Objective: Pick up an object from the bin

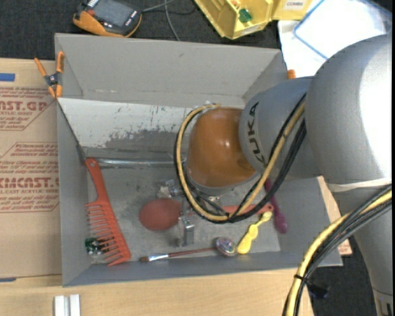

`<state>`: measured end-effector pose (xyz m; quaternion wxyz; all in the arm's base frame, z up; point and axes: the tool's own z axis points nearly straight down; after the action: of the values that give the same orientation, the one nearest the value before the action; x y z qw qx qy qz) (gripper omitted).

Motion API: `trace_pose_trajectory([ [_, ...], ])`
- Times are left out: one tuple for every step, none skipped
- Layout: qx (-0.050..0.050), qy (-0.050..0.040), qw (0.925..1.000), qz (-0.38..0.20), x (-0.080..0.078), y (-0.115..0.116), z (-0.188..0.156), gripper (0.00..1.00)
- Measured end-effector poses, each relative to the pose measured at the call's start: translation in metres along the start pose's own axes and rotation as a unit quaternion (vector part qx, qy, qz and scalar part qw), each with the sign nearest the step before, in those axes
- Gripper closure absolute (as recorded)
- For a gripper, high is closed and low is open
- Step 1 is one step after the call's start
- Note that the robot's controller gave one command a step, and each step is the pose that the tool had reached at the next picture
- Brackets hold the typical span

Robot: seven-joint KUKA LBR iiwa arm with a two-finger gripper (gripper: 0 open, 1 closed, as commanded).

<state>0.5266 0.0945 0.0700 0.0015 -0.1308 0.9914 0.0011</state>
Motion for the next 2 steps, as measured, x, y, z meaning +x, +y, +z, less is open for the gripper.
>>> trace_pose_trajectory([
  [-0.001, 0.0003, 0.9974, 0.072, -0.0028, 0.0209, -0.0001, 0.00],
  [0.000, -0.0010, 0.9999, 0.015, -0.0014, 0.0252, 0.0000, 0.00],
])
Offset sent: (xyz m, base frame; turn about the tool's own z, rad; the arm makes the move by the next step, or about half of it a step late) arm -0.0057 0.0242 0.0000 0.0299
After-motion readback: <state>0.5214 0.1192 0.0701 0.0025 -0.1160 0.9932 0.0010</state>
